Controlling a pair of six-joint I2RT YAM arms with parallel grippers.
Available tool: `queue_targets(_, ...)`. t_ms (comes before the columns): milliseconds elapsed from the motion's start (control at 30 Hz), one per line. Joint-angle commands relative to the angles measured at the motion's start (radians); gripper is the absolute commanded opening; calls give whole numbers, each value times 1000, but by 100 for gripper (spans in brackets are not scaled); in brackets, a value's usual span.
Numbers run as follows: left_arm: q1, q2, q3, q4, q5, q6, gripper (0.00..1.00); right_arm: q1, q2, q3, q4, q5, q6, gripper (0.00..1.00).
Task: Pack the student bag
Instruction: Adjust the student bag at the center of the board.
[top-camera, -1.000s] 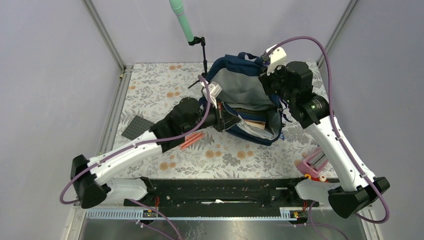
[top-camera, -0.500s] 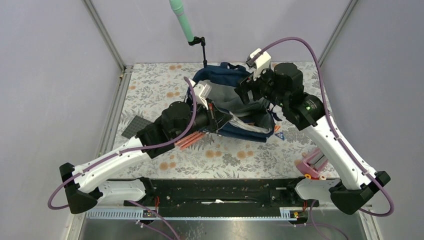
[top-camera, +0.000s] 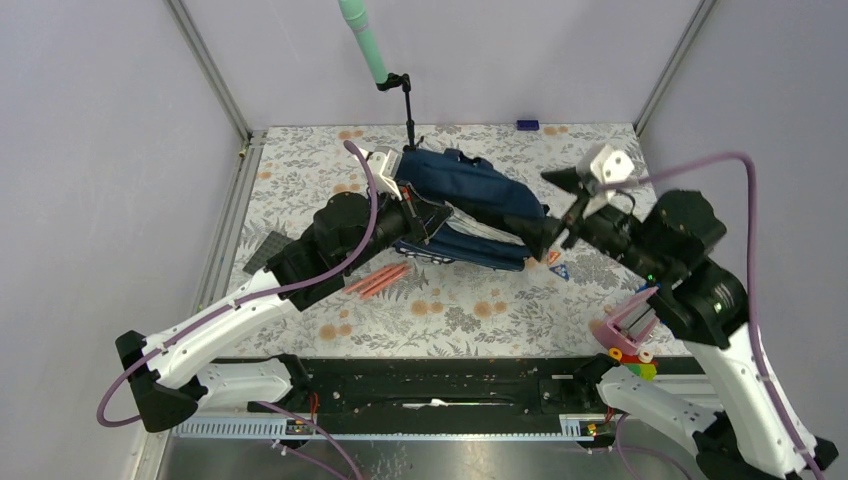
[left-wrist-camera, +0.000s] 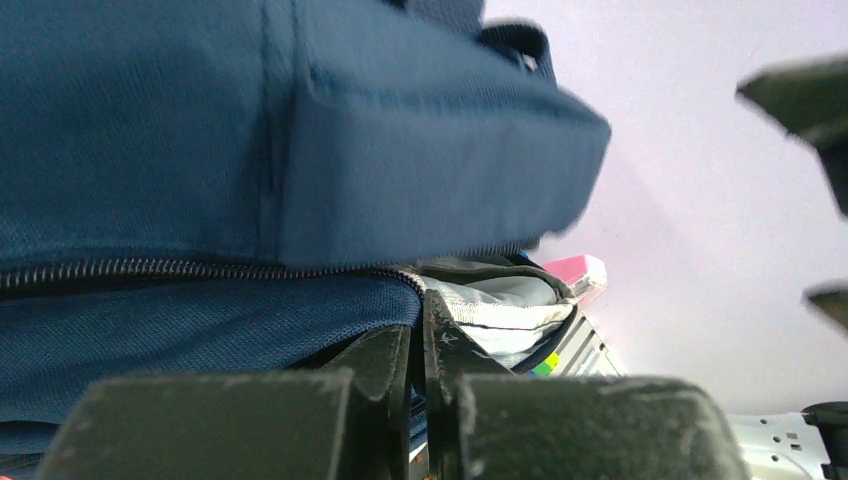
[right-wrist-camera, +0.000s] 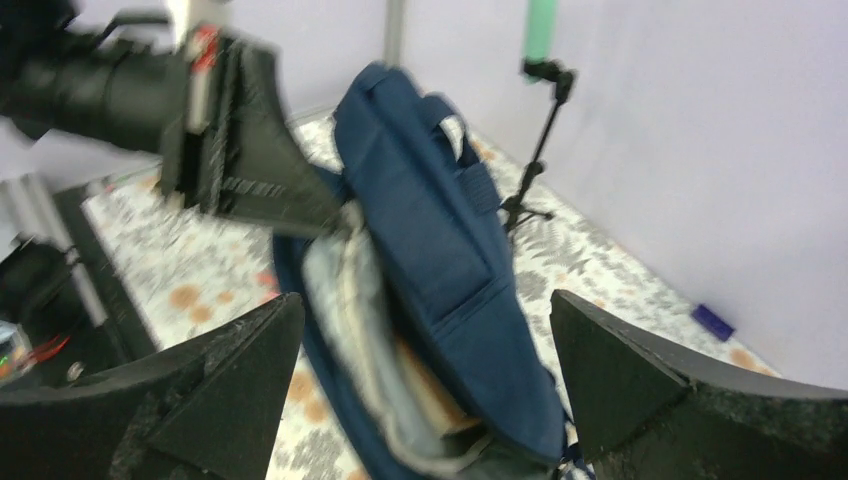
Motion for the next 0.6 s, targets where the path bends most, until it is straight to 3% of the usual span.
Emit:
queue_targets(0,9,-49,83,159,-30,-17,0,6,-79,-158,-10,-186,9,100)
queue_targets(500,10,-50,93,157,2,-50,0,6,-97,-375,107,-94,-8,95)
queue_targets(567,9,-54,84,169,17,-60,0,6,-74,-375,135,-77,-27,86)
